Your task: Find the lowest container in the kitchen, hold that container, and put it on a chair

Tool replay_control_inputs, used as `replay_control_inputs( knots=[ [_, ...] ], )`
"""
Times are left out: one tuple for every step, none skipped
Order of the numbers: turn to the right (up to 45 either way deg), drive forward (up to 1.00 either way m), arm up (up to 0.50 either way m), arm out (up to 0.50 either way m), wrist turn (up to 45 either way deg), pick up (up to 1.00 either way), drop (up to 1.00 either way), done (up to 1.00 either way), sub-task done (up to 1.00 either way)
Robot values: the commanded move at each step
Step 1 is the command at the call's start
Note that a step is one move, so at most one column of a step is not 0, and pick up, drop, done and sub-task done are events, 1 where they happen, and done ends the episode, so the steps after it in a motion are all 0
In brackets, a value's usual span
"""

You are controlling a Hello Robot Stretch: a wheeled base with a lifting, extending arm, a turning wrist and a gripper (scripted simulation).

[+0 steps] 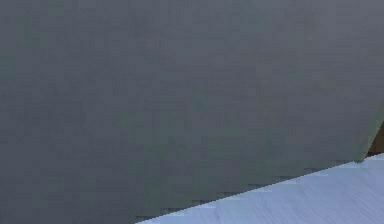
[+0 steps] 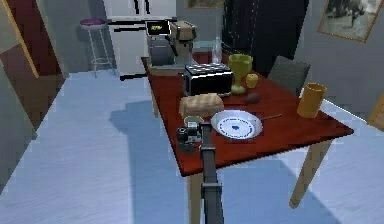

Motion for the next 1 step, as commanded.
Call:
replay_control_inputs(
  knots=[
    [0.0, 0.0, 0.0, 0.0, 0.0, 1.0, 0.0, 0.0, 0.0]
  ],
)
